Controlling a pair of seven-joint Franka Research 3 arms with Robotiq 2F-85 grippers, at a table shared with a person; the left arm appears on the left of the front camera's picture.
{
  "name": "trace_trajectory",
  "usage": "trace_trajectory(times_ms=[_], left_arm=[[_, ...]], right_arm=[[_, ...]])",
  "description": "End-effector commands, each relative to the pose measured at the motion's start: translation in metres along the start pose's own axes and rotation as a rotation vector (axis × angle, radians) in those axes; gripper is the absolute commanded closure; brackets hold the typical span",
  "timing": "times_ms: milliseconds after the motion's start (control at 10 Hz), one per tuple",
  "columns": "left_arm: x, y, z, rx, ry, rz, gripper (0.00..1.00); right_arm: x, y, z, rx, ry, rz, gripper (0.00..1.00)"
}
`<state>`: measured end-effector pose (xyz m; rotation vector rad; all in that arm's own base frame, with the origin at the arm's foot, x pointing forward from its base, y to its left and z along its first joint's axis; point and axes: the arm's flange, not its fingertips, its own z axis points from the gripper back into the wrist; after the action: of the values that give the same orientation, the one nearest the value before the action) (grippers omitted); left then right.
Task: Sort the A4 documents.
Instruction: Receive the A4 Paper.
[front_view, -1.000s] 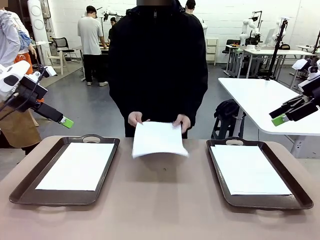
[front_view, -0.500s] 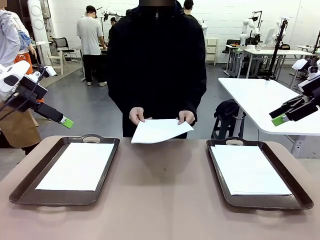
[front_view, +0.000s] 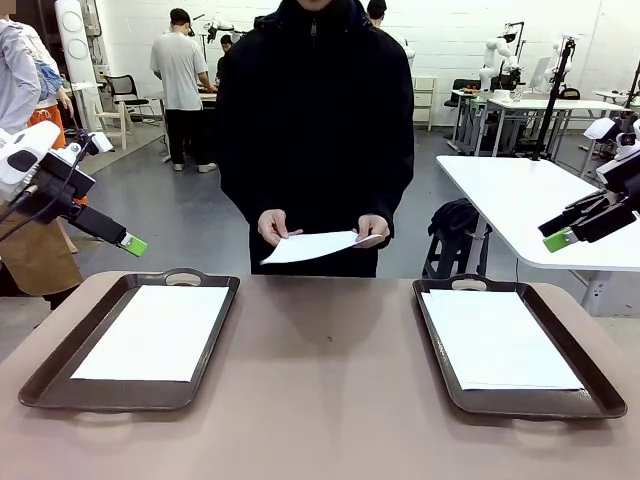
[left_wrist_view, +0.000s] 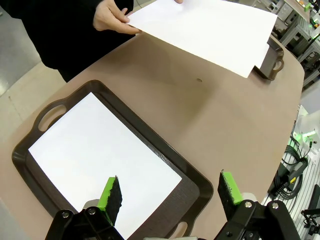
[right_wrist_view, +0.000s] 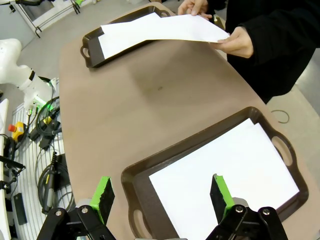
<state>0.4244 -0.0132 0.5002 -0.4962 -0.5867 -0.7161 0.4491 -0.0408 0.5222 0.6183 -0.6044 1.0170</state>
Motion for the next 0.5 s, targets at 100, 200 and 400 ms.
trace_trajectory(times_ms=[100, 200, 400], left_arm=[[-0.0004, 0.0004, 0.0005, -0.002, -0.004, 0.000, 0.00], [-0.0004, 0.0004, 0.0005, -0.002, -0.004, 0.000, 0.00], [-0.0004, 0.0004, 0.0005, -0.002, -0.004, 0.000, 0.00]], right_arm=[[0.0008, 0.0002, -0.0010, 0.005, -0.008, -0.001, 0.00], [0.0008, 0.0002, -0.0010, 0.005, -0.008, -0.001, 0.00], [0.0008, 0.0002, -0.0010, 0.005, -0.008, -0.001, 0.00]])
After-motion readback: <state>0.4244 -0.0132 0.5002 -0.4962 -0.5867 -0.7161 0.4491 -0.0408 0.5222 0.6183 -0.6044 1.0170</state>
